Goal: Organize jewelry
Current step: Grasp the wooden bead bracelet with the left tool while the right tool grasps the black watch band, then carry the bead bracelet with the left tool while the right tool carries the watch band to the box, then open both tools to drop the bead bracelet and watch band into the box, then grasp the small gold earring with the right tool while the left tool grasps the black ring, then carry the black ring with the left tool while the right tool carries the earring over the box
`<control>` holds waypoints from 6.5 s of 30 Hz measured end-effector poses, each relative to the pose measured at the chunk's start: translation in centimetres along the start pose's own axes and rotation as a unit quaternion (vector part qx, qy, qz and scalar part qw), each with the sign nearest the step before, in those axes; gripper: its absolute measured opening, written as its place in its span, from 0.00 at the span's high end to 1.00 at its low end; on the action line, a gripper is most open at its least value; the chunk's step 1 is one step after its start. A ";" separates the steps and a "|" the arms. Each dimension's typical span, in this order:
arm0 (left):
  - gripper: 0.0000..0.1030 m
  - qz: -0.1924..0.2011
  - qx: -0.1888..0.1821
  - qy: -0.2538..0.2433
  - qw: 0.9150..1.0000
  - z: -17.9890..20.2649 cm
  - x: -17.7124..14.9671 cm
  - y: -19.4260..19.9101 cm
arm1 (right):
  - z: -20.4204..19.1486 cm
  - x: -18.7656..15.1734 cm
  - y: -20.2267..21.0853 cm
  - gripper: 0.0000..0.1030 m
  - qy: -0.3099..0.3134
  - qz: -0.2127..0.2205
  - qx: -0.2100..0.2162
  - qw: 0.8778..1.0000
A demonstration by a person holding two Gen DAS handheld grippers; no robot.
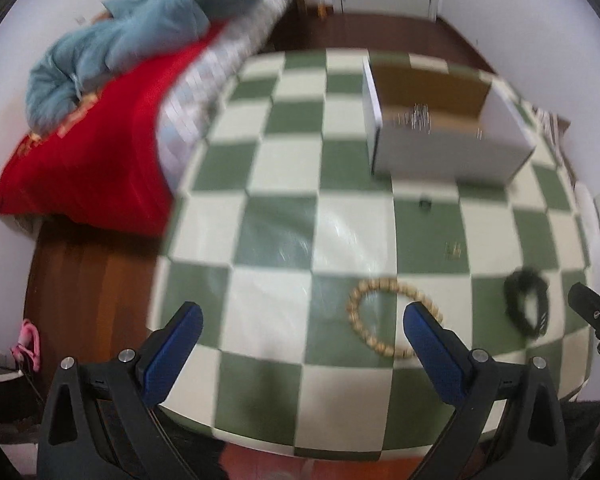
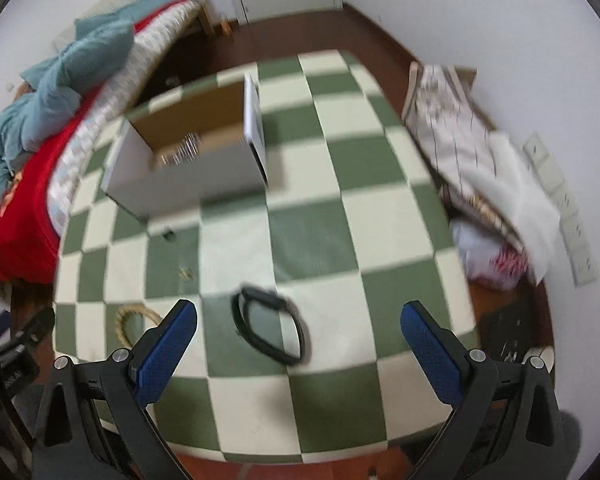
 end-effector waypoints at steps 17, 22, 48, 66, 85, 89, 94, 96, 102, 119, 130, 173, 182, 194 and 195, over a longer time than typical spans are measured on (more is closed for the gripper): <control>0.73 -0.079 -0.068 -0.008 0.995 3.2 -1.3 -5.6 | 0.1 -1.7 -6.1 0.52 -0.003 -0.061 0.001 0.998; 0.93 -0.069 -0.067 -0.020 0.995 3.8 -1.3 -5.4 | -0.7 -2.1 -6.5 0.75 0.030 -0.051 -0.017 0.998; 0.94 0.075 -0.081 -0.025 0.994 3.7 2.6 5.3 | -3.4 0.1 1.5 0.97 0.033 0.035 0.059 0.997; 0.94 0.162 -0.086 -0.029 0.983 4.4 14.2 8.6 | -6.3 10.5 4.5 0.97 0.050 0.097 0.068 0.992; 0.90 0.118 -0.087 -0.016 0.989 4.8 20.3 2.3 | -9.6 17.9 -3.1 0.96 0.090 0.061 0.038 0.993; 0.80 0.120 -0.062 -0.010 0.991 4.4 20.0 2.1 | -9.3 17.7 -4.0 0.94 0.089 0.050 0.032 0.994; 0.01 0.134 -0.029 -0.007 0.991 3.5 19.4 2.5 | -8.7 17.4 -3.9 0.12 0.081 0.047 0.020 0.995; 0.01 0.127 -0.016 -0.008 0.992 3.2 19.3 2.4 | -8.6 17.3 -3.7 0.08 0.084 0.049 0.010 0.995; 0.00 0.129 0.000 0.001 0.992 1.9 18.4 2.6 | -8.6 16.7 -3.3 0.01 0.085 0.045 -0.009 0.995; 0.00 0.183 0.030 0.013 0.983 -1.0 14.2 7.8 | -9.4 13.9 2.7 0.00 0.090 0.094 0.010 0.991; 0.00 0.120 0.062 0.007 0.991 -2.1 7.0 4.1 | -6.0 6.5 0.6 0.21 0.061 0.043 0.024 0.997; 0.31 -0.018 -0.042 -0.058 0.997 8.8 8.8 -7.4 | 2.3 3.3 -6.7 0.89 -0.044 0.019 0.018 0.999; 0.86 -0.022 -0.064 -0.068 0.995 10.1 8.8 -8.3 | 3.7 4.4 -6.5 0.88 -0.061 0.027 0.017 0.998; 0.91 0.023 -0.057 -0.072 0.996 9.4 6.8 -4.4 | 3.0 4.2 -5.3 0.88 -0.053 0.032 0.030 0.998; 0.91 0.030 -0.057 -0.070 0.995 9.1 6.6 -3.6 | 2.7 4.1 -5.0 0.89 -0.048 0.033 0.032 0.998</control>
Point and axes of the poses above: each gripper's, at about its wrist camera, not at the fingertips, and y roughly against the way its jaws point, z to its right, x to its top, the point moved 3 cm from there along -y, roughly the way its jaws point, and after that the axes turned 4 degrees about -y, right-handed, at the moved point
